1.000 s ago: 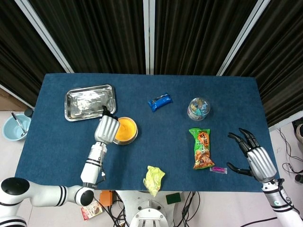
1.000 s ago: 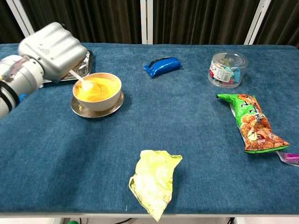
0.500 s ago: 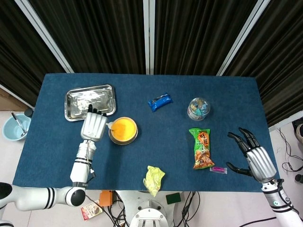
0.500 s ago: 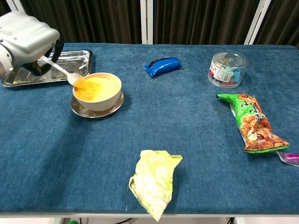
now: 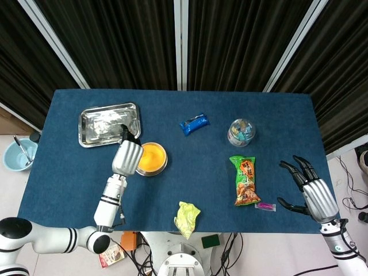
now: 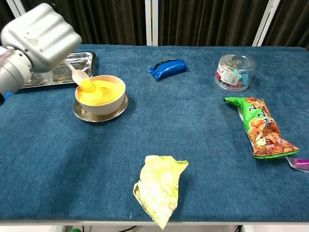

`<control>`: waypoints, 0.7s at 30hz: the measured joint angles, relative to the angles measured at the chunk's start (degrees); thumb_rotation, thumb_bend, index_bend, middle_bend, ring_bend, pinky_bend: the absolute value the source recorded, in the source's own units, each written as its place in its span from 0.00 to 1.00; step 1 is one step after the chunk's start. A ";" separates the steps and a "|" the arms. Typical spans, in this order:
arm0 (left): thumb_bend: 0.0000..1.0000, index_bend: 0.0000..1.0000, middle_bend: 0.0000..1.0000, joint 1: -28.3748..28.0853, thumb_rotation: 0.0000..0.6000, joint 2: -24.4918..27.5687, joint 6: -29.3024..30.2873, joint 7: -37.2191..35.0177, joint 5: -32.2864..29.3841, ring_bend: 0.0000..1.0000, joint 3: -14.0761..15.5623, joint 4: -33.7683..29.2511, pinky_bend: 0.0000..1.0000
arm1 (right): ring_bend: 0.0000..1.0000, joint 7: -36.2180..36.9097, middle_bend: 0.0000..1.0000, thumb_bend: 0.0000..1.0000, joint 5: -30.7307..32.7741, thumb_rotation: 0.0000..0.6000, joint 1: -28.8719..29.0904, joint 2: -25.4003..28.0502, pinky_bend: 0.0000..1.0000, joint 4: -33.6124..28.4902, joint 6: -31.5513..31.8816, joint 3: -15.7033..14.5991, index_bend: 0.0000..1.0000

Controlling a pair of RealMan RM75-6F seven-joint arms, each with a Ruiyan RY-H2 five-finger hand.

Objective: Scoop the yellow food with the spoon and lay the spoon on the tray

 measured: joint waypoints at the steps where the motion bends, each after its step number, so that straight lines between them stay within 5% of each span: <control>1: 0.51 0.59 0.51 -0.23 1.00 -0.54 0.00 1.09 0.52 0.38 0.34 0.77 0.24 | 0.00 0.06 0.19 0.18 0.00 1.00 0.01 0.00 0.08 0.03 -0.02 0.00 0.11; 11: 0.51 0.60 0.52 -0.68 1.00 -4.68 -0.99 5.84 2.53 0.38 1.64 6.25 0.24 | 0.00 0.66 0.19 0.18 0.09 1.00 0.26 -0.13 0.08 0.40 -0.39 0.11 0.11; 21: 0.50 0.60 0.52 0.46 1.00 -5.53 -5.13 -4.13 1.66 0.38 -0.14 8.21 0.24 | 0.00 0.77 0.19 0.18 0.28 1.00 0.28 -0.06 0.08 0.38 -0.62 0.10 0.11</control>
